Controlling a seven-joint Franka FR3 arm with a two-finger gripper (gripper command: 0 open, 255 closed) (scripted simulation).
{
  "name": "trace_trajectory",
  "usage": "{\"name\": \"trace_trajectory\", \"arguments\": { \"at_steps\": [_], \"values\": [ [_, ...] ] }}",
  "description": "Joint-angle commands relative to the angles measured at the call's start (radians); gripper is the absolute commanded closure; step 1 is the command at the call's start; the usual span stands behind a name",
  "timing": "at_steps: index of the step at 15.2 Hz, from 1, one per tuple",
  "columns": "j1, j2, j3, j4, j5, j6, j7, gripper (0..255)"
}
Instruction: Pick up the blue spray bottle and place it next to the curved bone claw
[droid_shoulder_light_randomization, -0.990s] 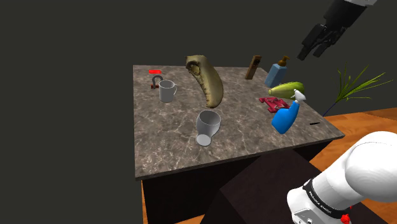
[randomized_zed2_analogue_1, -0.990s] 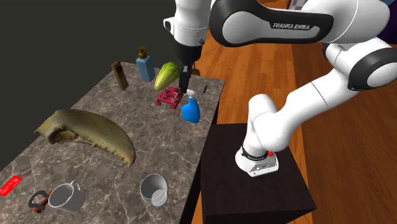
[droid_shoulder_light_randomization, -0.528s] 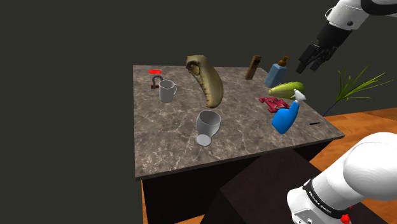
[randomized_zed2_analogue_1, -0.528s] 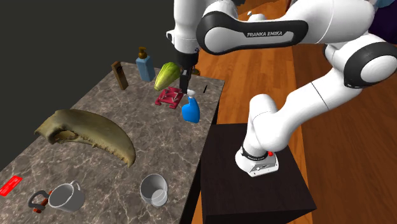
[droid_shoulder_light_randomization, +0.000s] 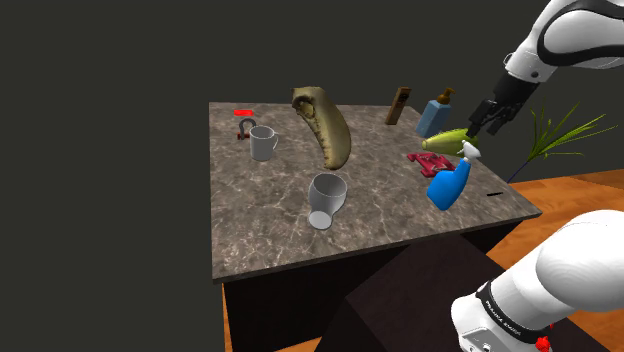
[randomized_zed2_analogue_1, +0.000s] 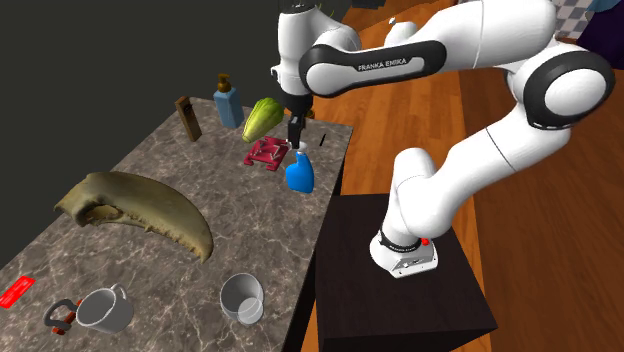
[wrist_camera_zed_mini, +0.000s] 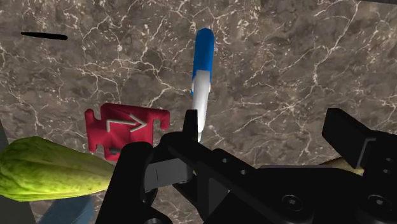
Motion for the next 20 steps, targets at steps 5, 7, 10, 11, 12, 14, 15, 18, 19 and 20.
{"name": "trace_trajectory", "arguments": {
  "at_steps": [5, 7, 10, 11, 12, 14, 15, 18, 19, 20],
  "values": [
    [-0.027, 0.097, -0.106, -0.035, -0.037, 0.109, -0.06, 0],
    [-0.027, 0.105, -0.114, -0.056, -0.041, 0.138, -0.06, 0],
    [-0.028, 0.12, -0.126, -0.086, -0.048, 0.183, -0.06, 0],
    [-0.028, 0.126, -0.13, -0.096, -0.05, 0.198, -0.06, 0],
    [-0.028, 0.129, -0.132, -0.102, -0.051, 0.207, -0.06, 0],
    [-0.028, 0.129, -0.132, -0.102, -0.051, 0.207, -0.06, 0],
    [-0.028, 0.129, -0.132, -0.102, -0.051, 0.207, -0.06, 0],
    [-0.028, 0.129, -0.132, -0.102, -0.051, 0.207, -0.06, 0],
    [-0.028, 0.129, -0.132, -0.101, -0.051, 0.207, -0.06, 0],
    [-0.028, 0.129, -0.132, -0.101, -0.051, 0.207, -0.06, 255]
  ]
}}
